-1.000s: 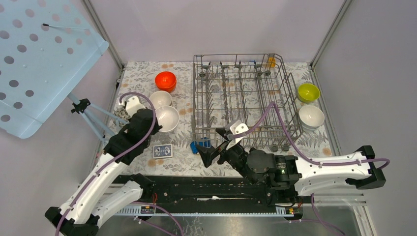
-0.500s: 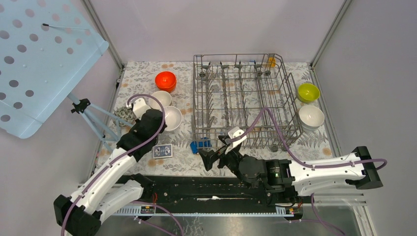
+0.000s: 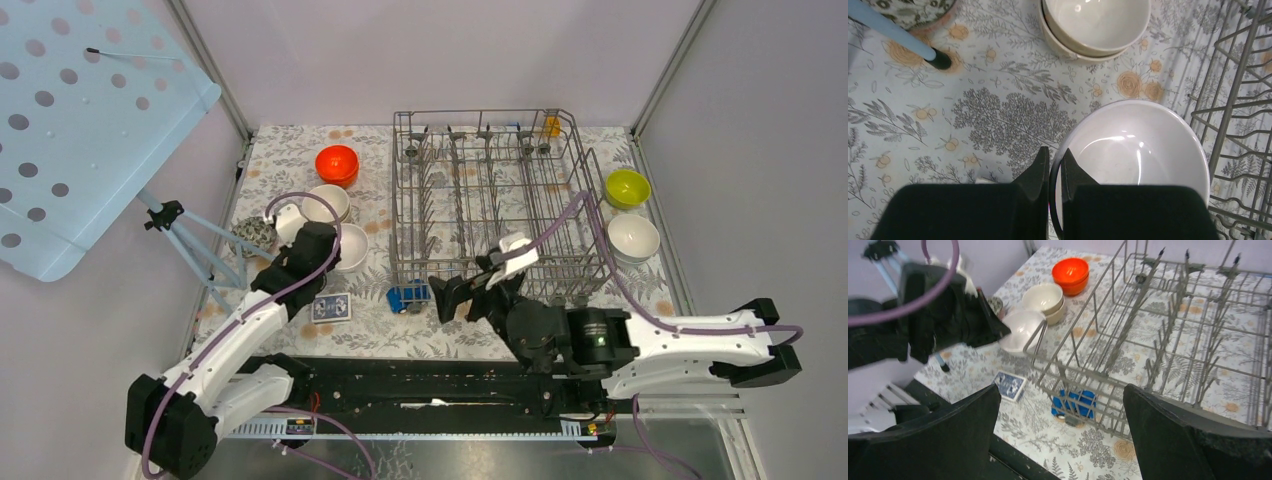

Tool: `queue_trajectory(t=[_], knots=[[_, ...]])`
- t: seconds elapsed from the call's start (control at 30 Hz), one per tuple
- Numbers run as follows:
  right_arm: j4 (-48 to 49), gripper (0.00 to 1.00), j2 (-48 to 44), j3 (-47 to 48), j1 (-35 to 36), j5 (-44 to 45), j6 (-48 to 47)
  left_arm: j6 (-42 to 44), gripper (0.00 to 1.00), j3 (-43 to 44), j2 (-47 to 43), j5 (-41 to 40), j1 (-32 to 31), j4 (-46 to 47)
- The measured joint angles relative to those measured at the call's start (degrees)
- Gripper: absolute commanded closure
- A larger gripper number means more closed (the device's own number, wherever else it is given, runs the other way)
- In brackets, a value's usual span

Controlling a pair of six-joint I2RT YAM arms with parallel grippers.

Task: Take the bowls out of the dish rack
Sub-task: Place the bowl at the center of the board.

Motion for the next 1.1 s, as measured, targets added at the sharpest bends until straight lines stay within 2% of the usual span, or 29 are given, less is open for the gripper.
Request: queue_trajectory(t=[0.17, 0.33, 0.43, 0.7, 1.1], knots=[[-11.8, 0.00, -0.4, 10.5, -5.4, -1.0, 3.1, -4.7, 1.00, -1.5, 1.0, 2.6, 0.2, -0.4], [-19.5, 0.00, -1.0, 13.2, -17.7, -7.1, 5.7, -9.1, 1.00, -3.8, 1.4, 2.9, 0.3, -0.2], [-21.8, 0.00, 0.1, 13.1, -19.6, -10.3, 6.8, -10.6, 1.00, -3.8, 3.1, 2.8, 0.5, 1.4], [-17.2, 0.00, -0.6, 2.4, -19.7, -14.6, 8.1, -13.3, 1.00, -3.8, 11.7, 2.8, 1.6, 4.9], [-12.1, 0.00, -3.8, -3.2, -19.7, -16.3, 9.4, -16.0, 1.00, -7.0, 13.9, 2.2, 2.3, 11.8]])
